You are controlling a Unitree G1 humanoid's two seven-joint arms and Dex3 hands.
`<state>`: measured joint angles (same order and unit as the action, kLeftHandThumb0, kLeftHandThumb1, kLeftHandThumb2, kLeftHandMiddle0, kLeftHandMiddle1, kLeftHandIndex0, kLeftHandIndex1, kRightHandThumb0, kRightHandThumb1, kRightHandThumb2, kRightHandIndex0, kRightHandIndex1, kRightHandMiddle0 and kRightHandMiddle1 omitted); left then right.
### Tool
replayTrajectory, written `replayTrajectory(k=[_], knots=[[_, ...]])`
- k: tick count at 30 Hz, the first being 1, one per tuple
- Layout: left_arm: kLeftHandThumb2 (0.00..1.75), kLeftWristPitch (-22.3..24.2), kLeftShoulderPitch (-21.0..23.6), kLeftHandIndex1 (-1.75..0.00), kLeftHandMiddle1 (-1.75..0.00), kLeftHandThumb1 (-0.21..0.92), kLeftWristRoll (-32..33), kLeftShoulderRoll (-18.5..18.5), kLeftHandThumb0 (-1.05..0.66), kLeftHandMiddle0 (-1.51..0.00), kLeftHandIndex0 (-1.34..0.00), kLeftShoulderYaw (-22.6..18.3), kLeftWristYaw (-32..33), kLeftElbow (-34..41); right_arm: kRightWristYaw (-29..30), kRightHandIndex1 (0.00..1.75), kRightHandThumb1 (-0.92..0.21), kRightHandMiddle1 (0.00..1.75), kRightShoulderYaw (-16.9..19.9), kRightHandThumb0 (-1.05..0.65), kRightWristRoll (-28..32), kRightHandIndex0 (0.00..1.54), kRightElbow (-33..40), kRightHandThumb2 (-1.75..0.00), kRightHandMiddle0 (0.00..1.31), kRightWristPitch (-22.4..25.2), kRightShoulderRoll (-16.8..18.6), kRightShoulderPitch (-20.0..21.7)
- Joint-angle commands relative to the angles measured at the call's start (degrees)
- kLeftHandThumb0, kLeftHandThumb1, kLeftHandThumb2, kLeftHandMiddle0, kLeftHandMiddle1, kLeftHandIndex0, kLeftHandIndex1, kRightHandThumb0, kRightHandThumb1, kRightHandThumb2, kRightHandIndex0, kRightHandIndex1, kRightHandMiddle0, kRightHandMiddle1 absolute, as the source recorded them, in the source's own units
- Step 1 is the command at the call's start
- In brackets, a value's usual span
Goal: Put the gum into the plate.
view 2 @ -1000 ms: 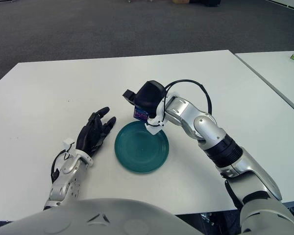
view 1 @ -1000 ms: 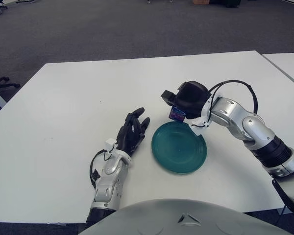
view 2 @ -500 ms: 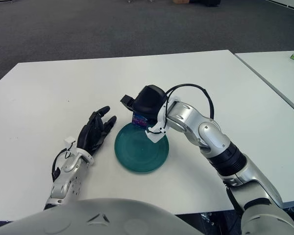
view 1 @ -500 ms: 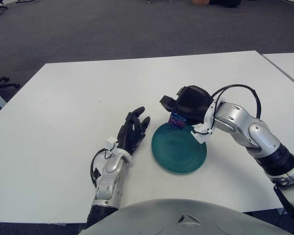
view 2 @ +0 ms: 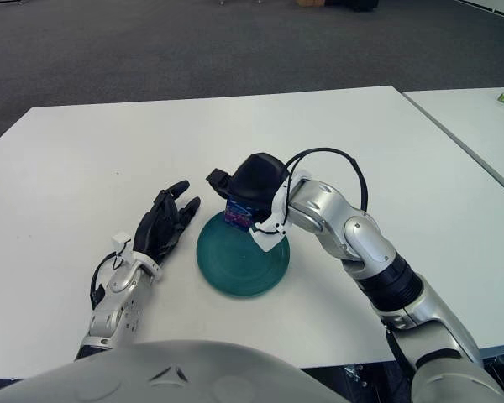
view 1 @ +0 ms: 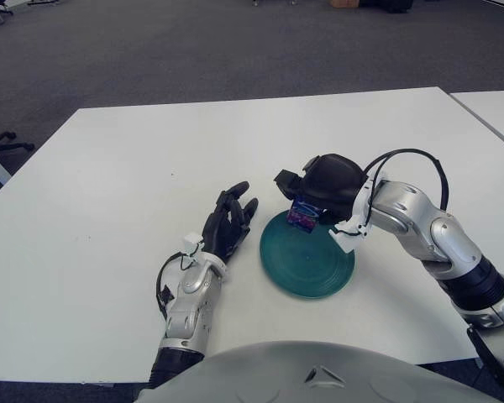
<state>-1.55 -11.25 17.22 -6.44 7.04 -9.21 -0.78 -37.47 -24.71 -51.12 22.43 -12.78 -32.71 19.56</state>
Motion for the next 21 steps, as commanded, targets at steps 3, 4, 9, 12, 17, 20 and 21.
replayTrajectory(k=[3, 4, 9, 12, 17, 20, 21], knots=[[0.9, -0.2, 1.13, -0.78, -0.07, 0.92, -0.53, -1.79, -0.86, -0.49, 0.0, -0.4, 0.93, -1.2, -1.37, 1.75, -0.58, 1.75, 1.77, -0.41, 3.09, 0.63, 1.01, -0.98, 0.41, 2.23, 1.18, -1.2], [0.9, -0.22, 1.16, -0.78, -0.07, 0.92, -0.55, -1.8, -0.86, -0.49, 0.0, -0.39, 0.95, -1.23, -1.67, 1.75, -0.59, 1.75, 1.9, -0.41, 3.44, 0.63, 1.48, -0.97, 0.41, 2.42, 1.13, -1.54], [0.9, -0.28, 1.14, -0.78, -0.07, 0.92, -0.6, -1.86, -0.86, -0.49, 0.0, -0.26, 1.06, -1.23, -0.99, 1.75, -0.6, 1.75, 1.78, -0.41, 2.03, 0.62, 2.33, -0.96, 0.4, 2.22, 0.69, -2.46], [0.9, -0.3, 1.12, -0.78, -0.07, 0.92, -0.58, -1.84, -0.86, -0.49, 0.0, -0.19, 1.12, -1.21, 0.48, 1.75, -0.64, 1.75, 1.4, -0.4, -0.47, 0.62, 2.24, -0.9, 0.37, 1.82, 0.63, -3.08], [0.9, -0.17, 1.19, -0.78, -0.07, 0.92, -0.52, -1.77, -0.86, -0.49, 0.0, -0.21, 1.18, -1.1, 0.5, 1.75, -0.82, 1.75, 0.85, -0.37, -2.9, 0.54, 1.7, -0.65, 0.26, 2.28, 1.1, -3.48], [0.9, -0.17, 1.19, -0.78, -0.07, 0.92, -0.51, -1.77, -0.86, -0.49, 0.0, -0.21, 1.19, -1.1, -1.4, 1.69, -0.89, 1.58, 0.66, -0.59, -3.1, 0.31, 1.93, -0.71, 0.12, 2.98, 1.13, -3.53], [0.9, -0.18, 1.19, -0.78, -0.07, 0.92, -0.51, -1.77, -0.86, -0.49, 0.0, -0.2, 1.19, -1.1, -1.92, 1.42, -0.9, 1.27, 0.57, -0.72, -3.16, 0.22, 1.94, -0.79, 0.08, 3.08, 1.05, -3.52]])
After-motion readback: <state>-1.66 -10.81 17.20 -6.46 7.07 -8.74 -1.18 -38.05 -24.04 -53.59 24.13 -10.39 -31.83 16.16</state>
